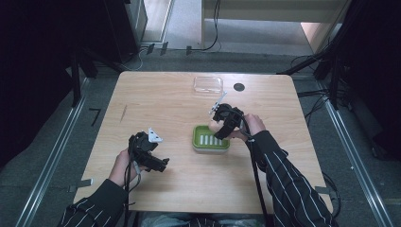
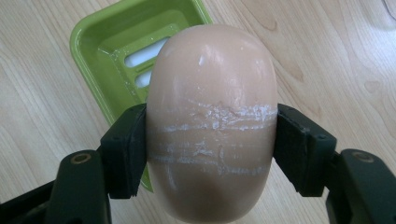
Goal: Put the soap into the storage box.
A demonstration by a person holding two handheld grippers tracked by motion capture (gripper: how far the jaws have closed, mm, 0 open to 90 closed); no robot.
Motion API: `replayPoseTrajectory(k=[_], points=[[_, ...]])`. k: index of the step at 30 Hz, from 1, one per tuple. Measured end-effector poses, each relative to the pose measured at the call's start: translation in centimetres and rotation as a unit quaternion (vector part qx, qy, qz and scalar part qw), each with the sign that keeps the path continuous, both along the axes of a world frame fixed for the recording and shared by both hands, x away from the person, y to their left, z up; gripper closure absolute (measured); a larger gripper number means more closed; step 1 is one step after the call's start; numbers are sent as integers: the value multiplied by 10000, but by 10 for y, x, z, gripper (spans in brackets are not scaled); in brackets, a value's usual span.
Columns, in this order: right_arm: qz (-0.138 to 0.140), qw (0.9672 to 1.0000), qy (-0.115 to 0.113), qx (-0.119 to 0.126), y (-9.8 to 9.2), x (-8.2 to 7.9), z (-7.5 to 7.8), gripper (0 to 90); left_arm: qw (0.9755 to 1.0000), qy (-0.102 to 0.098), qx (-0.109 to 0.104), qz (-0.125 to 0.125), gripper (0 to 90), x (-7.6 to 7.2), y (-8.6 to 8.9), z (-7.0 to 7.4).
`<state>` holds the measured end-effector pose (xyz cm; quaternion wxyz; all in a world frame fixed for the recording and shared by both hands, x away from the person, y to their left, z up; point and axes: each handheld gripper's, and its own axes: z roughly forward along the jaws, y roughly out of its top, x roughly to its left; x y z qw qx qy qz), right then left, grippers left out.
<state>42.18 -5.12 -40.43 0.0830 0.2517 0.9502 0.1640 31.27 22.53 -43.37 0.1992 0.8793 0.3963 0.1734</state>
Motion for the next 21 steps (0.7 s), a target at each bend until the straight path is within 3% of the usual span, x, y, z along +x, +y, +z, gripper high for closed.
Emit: replayPoseTrajectory(k=[21], points=[[253,9996,-13,80,11,3,-5,334,10000,-2,-7,-2,1,0,1,0]])
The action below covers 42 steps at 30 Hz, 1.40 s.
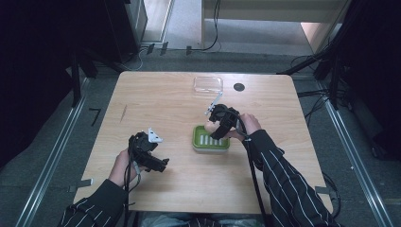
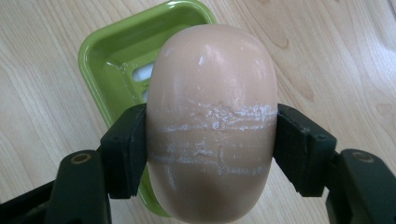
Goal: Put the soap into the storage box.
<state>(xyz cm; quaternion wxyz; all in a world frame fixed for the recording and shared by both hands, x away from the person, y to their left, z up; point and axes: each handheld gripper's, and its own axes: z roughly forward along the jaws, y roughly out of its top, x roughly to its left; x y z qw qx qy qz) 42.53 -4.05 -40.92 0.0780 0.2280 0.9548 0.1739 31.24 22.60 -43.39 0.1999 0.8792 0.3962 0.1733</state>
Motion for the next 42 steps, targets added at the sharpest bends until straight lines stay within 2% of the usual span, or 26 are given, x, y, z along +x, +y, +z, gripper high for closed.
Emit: replayPoseTrajectory(k=[10,17,30,37,42], points=[[62,10000,40,-24,3,0,-4,334,10000,-2,-1,-4,1,0,-1,0],[238,9997,7,-29,4,1,-7,335,10000,-1,-2,-6,1,0,0,0],[361,9993,38,-81,8,-1,-12,334,10000,5,10,3,1,0,0,0],[549,9984,-52,-124,13,0,-15,334,10000,7,14,4,1,-1,0,0],[606,9981,-9,-113,15,0,-17,334,10000,5,2,9,1,0,0,0]])
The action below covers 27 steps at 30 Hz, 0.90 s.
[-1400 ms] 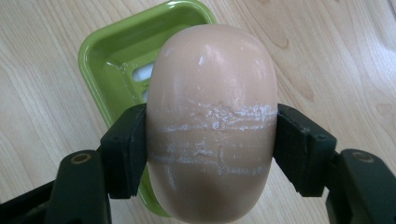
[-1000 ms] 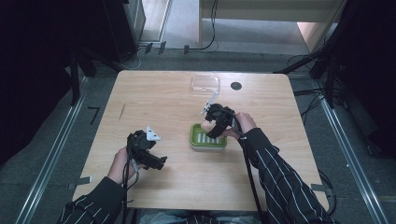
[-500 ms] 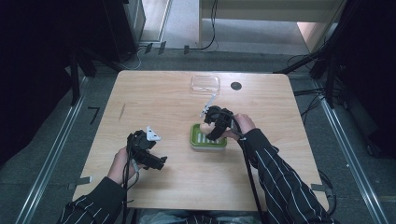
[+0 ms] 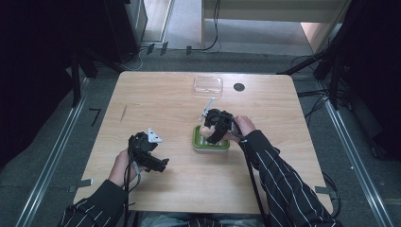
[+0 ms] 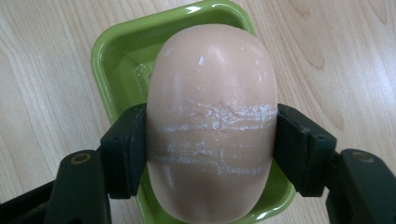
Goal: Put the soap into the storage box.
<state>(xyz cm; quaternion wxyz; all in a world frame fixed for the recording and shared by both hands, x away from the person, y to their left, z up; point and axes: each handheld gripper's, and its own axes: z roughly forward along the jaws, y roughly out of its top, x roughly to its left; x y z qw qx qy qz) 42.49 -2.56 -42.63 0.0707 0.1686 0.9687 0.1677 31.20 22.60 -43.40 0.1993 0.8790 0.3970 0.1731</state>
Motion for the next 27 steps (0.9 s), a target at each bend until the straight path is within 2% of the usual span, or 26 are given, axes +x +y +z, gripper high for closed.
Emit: replayPoseTrajectory(k=[5,17,27], points=[[134,9999,-8,41,0,0,-3,334,10000,-1,-4,1,1,0,0,0],[165,9998,62,-25,1,1,-10,333,10000,5,-11,-2,1,0,0,0],[226,9997,20,-15,1,2,-16,333,10000,4,-5,-2,1,0,0,0]])
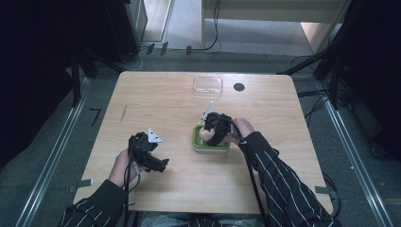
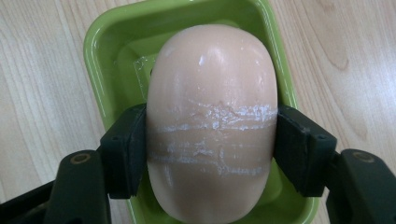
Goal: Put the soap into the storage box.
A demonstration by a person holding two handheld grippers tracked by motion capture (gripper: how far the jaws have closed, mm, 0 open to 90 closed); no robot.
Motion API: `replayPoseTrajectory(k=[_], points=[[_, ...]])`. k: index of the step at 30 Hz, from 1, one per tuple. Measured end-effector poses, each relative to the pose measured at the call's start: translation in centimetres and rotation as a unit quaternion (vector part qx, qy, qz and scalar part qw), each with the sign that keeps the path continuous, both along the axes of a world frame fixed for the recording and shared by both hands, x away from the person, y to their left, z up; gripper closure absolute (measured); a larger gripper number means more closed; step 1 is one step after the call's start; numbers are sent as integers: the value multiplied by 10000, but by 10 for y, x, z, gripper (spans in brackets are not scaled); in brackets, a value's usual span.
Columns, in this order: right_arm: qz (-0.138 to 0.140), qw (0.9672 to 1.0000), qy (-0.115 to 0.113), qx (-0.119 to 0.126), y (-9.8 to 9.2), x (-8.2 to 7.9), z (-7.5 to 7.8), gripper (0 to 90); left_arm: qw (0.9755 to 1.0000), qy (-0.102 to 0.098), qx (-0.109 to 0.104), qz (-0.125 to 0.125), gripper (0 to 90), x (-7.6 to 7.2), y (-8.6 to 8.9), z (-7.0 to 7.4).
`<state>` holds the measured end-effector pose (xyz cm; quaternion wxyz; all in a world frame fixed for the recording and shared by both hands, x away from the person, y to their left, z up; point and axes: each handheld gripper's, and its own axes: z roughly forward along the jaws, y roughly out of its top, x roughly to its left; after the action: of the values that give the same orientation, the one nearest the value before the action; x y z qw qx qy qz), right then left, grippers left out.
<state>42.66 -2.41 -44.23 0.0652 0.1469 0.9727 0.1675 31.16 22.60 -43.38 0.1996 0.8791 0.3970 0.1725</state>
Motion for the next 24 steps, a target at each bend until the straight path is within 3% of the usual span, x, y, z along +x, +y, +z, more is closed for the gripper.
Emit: replayPoseTrajectory(k=[24], points=[[-6,10000,25,-52,2,0,-4,328,10000,-8,12,-9,1,0,0,0]])
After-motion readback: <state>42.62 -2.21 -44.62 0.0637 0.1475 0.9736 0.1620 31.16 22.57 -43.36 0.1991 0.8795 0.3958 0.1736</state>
